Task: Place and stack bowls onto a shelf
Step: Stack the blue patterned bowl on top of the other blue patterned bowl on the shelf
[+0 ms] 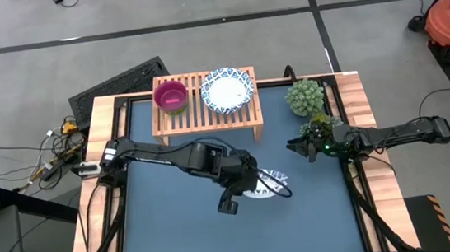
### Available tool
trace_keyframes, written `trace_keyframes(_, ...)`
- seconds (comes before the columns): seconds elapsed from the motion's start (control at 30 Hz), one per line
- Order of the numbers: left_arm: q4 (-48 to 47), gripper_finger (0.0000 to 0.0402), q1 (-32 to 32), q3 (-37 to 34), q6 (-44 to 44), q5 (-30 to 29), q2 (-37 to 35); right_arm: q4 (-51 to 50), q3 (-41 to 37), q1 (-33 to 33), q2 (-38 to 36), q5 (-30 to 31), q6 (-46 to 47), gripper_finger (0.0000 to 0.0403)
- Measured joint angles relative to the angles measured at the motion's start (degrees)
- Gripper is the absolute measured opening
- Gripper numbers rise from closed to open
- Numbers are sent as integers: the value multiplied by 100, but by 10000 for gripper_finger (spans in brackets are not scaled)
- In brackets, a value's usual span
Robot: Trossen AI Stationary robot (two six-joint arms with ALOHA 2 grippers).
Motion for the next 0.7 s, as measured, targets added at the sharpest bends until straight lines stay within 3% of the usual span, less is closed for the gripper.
trace_keyframes(0.23,-975,0,65,596,105,-202,-7,0,-1,0,-2,1,-6,218)
trace_keyframes(0.4,-1183,0,208,955,117,-276,0,0,0,0,-1,3,-61,218)
trace_keyframes(0.57,-1070,0,310,1530,279,-256,-4,0,-1,0,-2,5,-100,218)
trace_keyframes(0.7,-717,0,446,1444,317,-406,-255,2,1,0,-2,7,-105,218)
